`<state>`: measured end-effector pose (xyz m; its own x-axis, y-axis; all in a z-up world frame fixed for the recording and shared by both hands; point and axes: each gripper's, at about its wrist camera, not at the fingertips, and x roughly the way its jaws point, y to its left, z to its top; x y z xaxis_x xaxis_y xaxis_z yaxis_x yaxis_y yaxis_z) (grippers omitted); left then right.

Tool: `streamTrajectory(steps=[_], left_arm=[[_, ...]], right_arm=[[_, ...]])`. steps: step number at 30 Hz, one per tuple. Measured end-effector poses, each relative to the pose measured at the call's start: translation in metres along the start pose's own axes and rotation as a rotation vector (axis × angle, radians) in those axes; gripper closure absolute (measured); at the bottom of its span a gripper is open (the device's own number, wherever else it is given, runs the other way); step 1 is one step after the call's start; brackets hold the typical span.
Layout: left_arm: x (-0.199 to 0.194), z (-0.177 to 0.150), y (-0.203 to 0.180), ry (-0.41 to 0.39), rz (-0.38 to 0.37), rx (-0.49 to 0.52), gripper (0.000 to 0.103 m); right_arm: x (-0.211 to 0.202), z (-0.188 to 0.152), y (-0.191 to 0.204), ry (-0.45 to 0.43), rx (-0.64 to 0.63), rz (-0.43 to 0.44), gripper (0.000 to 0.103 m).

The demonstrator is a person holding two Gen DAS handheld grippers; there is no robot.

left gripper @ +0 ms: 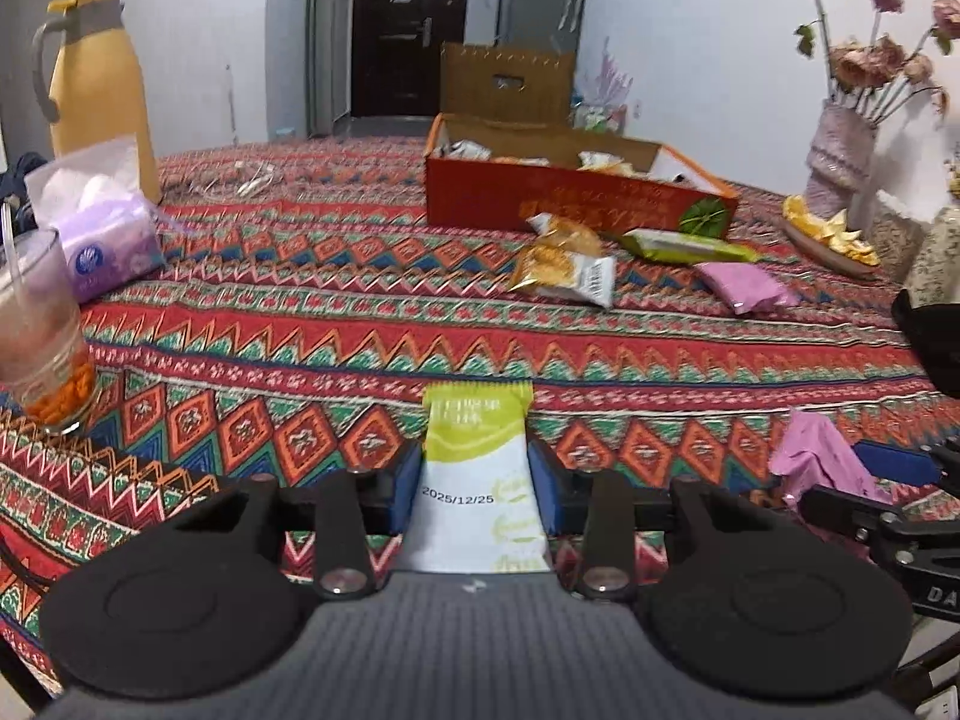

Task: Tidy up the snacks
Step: 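Carry the green bar and pink packet into the orange box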

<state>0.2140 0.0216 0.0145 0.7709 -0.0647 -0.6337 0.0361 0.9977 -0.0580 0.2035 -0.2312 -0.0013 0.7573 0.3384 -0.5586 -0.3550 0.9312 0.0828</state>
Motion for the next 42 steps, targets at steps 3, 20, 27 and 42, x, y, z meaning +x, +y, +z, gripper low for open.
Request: streamTrajectory(steps=[3,20,27,42], left_arm=[[-0.007,-0.002,-0.005,-0.017,0.002,0.007,0.065],[0.03,-0.014,-0.012,0.065,0.005,0.057,0.034],[0.034,-0.01,-0.014,0.09,-0.021,0.077,0.066],[0.076,0.187,-0.01,-0.263,-0.085,0.128,0.066]], right_arm=[[-0.005,0.0,-0.001,-0.012,0.001,0.004,0.043],[0.022,-0.006,-0.006,0.039,-0.019,-0.002,0.043],[0.033,0.002,-0.01,0.076,-0.044,0.041,0.043],[0.122,0.199,-0.055,-0.072,-0.222,0.146,0.042]])
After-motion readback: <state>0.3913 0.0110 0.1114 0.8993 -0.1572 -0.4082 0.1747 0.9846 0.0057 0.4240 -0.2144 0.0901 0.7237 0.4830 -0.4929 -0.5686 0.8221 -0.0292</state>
